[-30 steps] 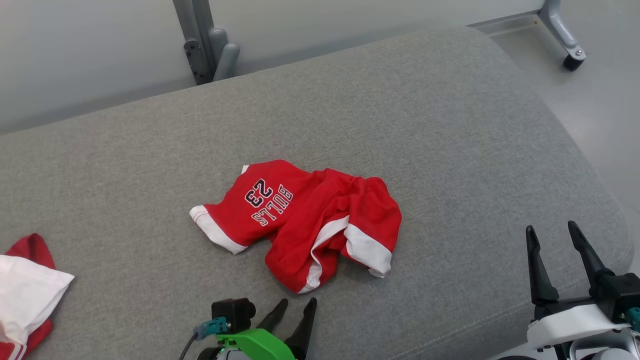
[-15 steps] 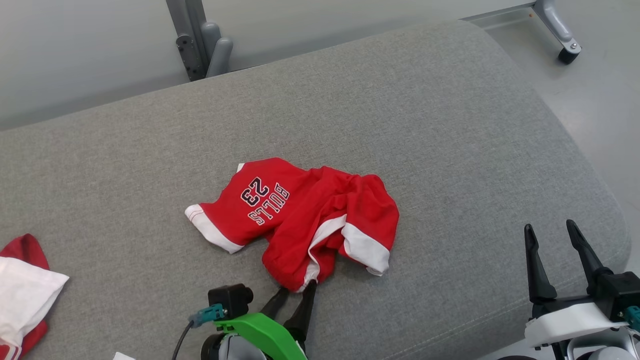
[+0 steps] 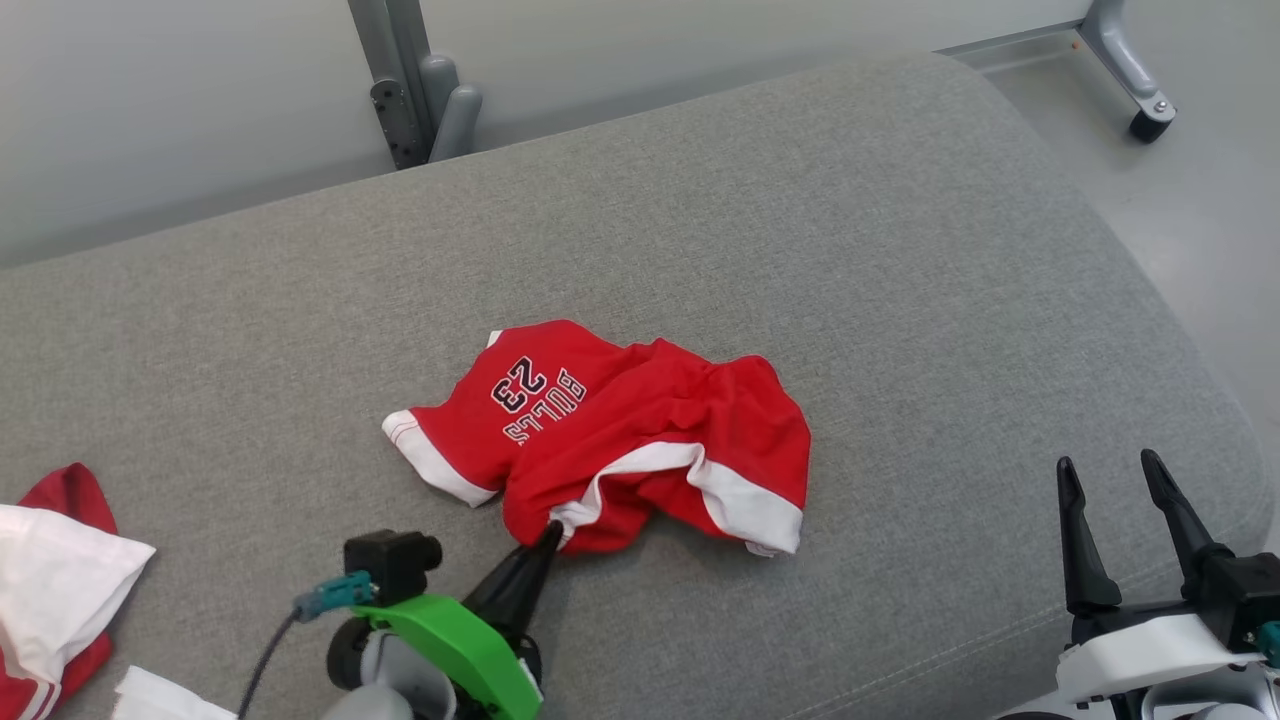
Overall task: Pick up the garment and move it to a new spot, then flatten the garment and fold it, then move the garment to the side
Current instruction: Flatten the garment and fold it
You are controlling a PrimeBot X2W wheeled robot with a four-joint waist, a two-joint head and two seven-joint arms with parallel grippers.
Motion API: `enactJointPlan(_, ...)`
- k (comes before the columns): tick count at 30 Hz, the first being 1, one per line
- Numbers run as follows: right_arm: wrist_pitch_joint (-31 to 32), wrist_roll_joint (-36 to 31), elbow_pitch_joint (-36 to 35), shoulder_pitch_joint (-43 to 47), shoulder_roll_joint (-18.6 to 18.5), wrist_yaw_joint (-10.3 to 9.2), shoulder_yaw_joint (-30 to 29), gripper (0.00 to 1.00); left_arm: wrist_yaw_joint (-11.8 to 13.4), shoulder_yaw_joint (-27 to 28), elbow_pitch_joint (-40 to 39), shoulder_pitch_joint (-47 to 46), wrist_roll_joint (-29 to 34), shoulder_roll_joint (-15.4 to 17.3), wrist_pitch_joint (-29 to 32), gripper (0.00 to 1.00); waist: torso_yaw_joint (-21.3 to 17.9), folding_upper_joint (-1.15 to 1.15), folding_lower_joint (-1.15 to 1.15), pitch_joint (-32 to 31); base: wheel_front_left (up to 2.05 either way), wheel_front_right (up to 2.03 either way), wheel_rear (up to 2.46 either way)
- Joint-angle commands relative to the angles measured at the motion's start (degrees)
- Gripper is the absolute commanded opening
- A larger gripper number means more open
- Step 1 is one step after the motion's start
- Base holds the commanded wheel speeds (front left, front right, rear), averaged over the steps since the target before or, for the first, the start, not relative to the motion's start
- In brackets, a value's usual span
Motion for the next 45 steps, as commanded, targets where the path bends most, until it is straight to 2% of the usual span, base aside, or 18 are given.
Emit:
enactJointPlan(1,-0.37,0.43,-0.12,1.02,0.0,-0.02,-0.39,1.0,-0.08,0.63,-3.45,0.61,-0.39,3.5,1.7,0.0,0.48,0.0,0.0,-0.22,0.0,0.0,0.0)
enactJointPlan(9,-0.37,0.23,0.46,1.82,0.12,-0.02,-0.46,1.0,4.08,-0.67,-20.09,4.84,2.61,20.24,14.43,0.0,2.37,0.0,0.0,-0.52,0.0,0.0,0.0)
enactJointPlan(12,-0.37,0.15,0.7,1.52,0.18,-0.02,-0.23,1.0,6.08,-1.55,-22.55,6.25,4.25,23.85,16.93,0.0,2.72,0.0,0.0,-0.54,0.0,0.0,0.0)
enactJointPlan(15,-0.37,0.14,0.71,1.48,0.1,-0.02,-0.02,1.0,8.87,-0.97,-23.31,7.6,6.03,26.05,16.62,0.0,2.98,0.0,0.0,-0.56,0.0,0.0,0.0)
enactJointPlan(19,-0.37,0.26,0.83,1.62,-0.01,-0.02,0.1,1.0,10.84,-0.74,-23.55,8.44,6.87,26.02,15.75,0.02,3.39,0.0,0.0,-0.31,0.0,0.0,0.0)
enactJointPlan(20,-0.37,0.29,0.97,1.67,-0.01,-0.02,0.16,1.0,11.23,-0.95,-23.53,8.63,7.03,25.63,15.58,0.06,3.51,0.0,0.0,-0.19,0.0,0.0,0.0)
enactJointPlan(21,-0.37,0.35,1.08,1.66,0.01,-0.02,0.2,1.0,11.64,-1.14,-23.5,8.72,7.11,25.03,15.25,0.16,3.63,0.0,0.0,-0.06,0.0,0.0,0.0)
enactJointPlan(22,-0.37,0.4,1.12,1.6,0.04,-0.02,0.22,1.0,11.98,-1.31,-23.49,8.64,7.48,24.53,14.92,0.35,3.73,0.0,0.0,0.09,0.0,0.0,0.0)
enactJointPlan(23,-0.37,0.44,1.14,1.52,0.11,-0.02,0.17,1.0,12.21,-1.39,-23.41,8.6,7.6,23.8,14.46,0.5,3.85,0.0,0.0,0.26,0.0,0.0,0.0)
enactJointPlan(24,-0.37,0.49,1.17,1.48,0.18,-0.02,0.17,1.0,12.65,-1.54,-23.23,8.72,7.67,23.1,14.05,0.87,3.95,0.0,0.0,0.37,0.0,0.0,0.0)
enactJointPlan(25,-0.37,0.52,1.16,1.47,0.22,-0.02,0.14,1.0,13.08,-1.69,-22.93,8.87,7.93,22.73,13.84,1.0,4.04,0.0,0.0,0.47,0.0,0.0,0.0)
enactJointPlan(30,-0.37,0.62,0.77,1.79,-0.04,-0.02,-0.27,1.0,16.74,-1.27,-22.13,9.99,8.89,22.57,13.93,1.0,4.37,0.0,0.0,0.8,0.0,0.0,0.0)
enactJointPlan(34,-0.37,0.51,0.28,2.57,-0.26,-0.02,-1.0,1.0,21.88,-0.19,-23.74,11.75,8.59,23.81,16.07,1.0,4.7,0.0,0.0,0.93,0.0,0.0,0.0)
enactJointPlan(37,-0.37,0.42,-0.06,2.75,-0.24,-0.02,-1.31,1.0,26.74,1.22,-26.07,13.36,8.66,25.14,17.53,1.0,4.72,0.0,0.0,0.97,0.0,0.0,0.0)
enactJointPlan(41,-0.37,0.28,-0.47,3.47,0.04,-0.02,-1.54,1.0,32.18,3.37,-32.01,13.49,10.22,25.4,16.44,1.0,4.65,0.0,0.0,1.15,0.0,0.0,0.0)
enactJointPlan(43,-0.37,0.26,-0.47,3.42,0.1,-0.02,-1.53,1.0,33.07,3.12,-35.4,12.05,11.67,25.78,16.35,1.0,4.55,0.0,0.0,1.27,0.0,0.0,0.0)
enactJointPlan(45,-0.37,0.26,-0.25,2.73,0.15,-0.02,-1.31,1.0,31.88,0.67,-39.71,7.96,14.62,25.12,18.42,1.0,4.26,0.0,0.0,1.62,0.0,0.0,0.0)
